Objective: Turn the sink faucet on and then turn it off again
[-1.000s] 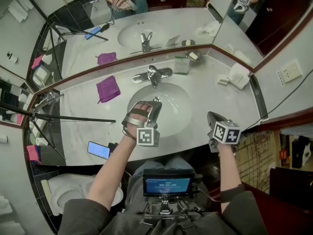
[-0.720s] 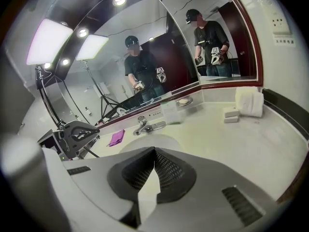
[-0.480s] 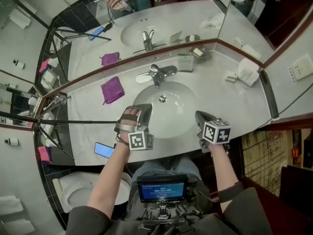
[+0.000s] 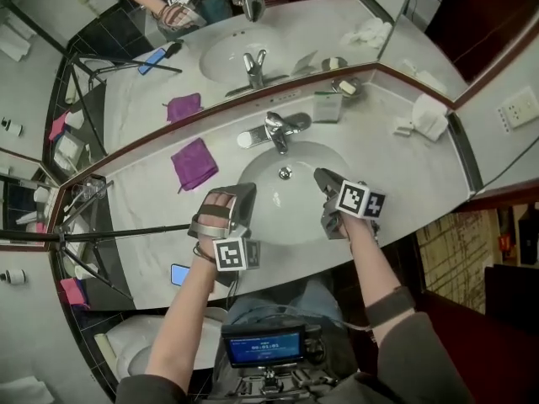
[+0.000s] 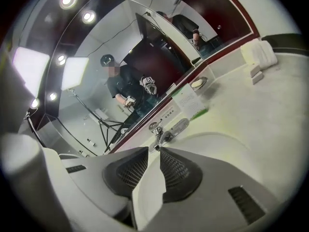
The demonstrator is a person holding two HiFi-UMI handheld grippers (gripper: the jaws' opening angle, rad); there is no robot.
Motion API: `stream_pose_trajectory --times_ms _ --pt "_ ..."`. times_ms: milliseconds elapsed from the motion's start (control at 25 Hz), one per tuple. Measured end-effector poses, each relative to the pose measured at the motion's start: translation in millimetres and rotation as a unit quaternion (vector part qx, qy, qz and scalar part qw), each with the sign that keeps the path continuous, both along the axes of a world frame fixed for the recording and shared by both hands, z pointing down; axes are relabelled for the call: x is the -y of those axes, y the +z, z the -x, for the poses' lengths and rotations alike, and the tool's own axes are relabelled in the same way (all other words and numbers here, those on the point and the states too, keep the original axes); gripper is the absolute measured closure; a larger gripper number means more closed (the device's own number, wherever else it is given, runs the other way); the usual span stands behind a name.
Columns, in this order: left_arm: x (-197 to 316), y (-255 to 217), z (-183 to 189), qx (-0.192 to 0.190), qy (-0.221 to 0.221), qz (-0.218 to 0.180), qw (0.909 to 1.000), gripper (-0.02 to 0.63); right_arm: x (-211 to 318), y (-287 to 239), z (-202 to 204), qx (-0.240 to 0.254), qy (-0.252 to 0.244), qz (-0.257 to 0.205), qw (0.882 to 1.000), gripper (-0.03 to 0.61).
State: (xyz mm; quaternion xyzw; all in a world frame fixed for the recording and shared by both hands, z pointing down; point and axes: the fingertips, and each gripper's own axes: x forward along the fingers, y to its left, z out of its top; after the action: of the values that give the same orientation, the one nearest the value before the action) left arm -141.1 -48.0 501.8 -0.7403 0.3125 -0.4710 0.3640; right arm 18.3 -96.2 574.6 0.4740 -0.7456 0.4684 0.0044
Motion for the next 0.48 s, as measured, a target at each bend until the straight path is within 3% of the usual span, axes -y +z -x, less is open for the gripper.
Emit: stream_pose_trajectory --times_ms 280,480 --pt "6.8 10.1 22.9 -0.012 0.019 0.001 0.9997 0.613 65.5 5.1 37.9 0.050 0.059 -0.006 0.997 0.396" --pt "16.7 6.3 26.8 -0.023 0.030 -0.010 0.9992 0.612 105.6 34.6 35.5 0.090 0.134 0.036 0.986 0.373"
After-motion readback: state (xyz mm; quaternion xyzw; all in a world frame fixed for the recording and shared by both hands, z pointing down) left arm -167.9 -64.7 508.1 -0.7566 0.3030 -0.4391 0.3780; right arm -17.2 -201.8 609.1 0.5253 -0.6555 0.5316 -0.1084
